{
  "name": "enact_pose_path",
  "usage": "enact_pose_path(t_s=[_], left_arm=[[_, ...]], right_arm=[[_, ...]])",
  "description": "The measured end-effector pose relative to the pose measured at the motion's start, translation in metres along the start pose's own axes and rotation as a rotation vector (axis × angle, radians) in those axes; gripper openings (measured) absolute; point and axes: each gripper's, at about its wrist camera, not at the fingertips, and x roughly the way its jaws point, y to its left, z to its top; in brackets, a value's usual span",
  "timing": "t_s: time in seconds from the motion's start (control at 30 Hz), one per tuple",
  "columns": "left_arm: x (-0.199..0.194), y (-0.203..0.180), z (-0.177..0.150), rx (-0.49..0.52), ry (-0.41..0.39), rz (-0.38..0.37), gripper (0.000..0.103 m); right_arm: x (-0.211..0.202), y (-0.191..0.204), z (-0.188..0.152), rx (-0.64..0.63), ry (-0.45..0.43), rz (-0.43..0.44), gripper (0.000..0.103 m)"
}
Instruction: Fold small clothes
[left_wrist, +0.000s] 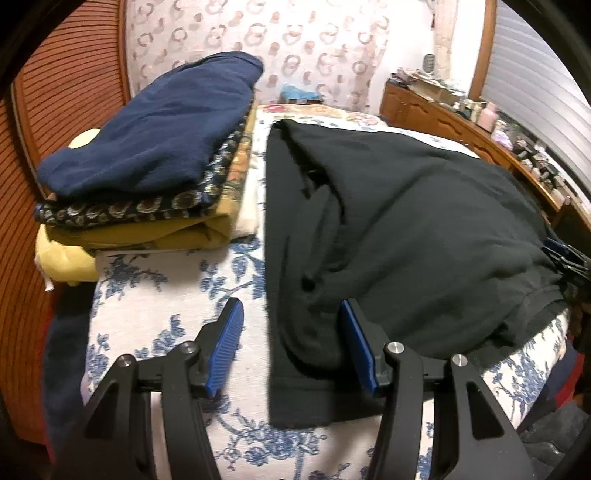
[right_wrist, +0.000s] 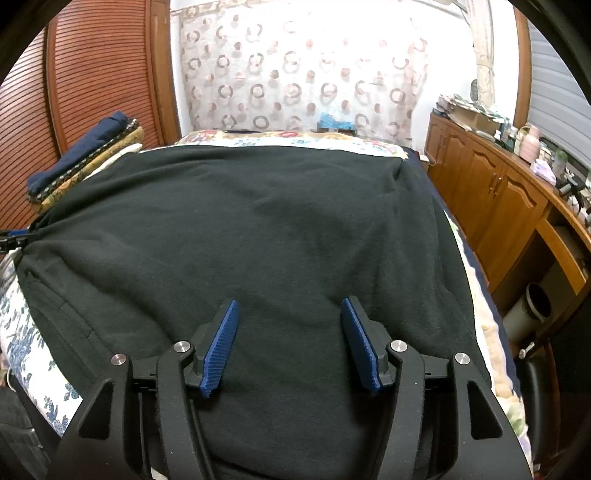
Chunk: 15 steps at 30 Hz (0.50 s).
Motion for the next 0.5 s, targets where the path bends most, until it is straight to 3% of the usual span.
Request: enact_pose_path(t_s=[0.1,0.17,0.27,0.5], left_arm=[[0.000,-0.002,0.000,0.014,-0.008,-0.014,0.034],[0.000,-0.003,0.002,0.016,-0.003,-0.045,0.010],[-0.002,-0.006,0.004,0.014,-0.013,-0.066,0.004],[-0.030,-0.025,0.026,0.028,-0.134,-0.139,0.004]], right_arm=[[0.000,0.000,0.000,0.000,0.000,-0.001,0.060],[0.000,0.001,0.000,0.000,0.000,-0.001,0.060],[0.000,0.000,0.000,-0.001,0.000,-0.002,0.060],[-0.002,0.002,0.006,-0.007,0.019,0.015,0.067]])
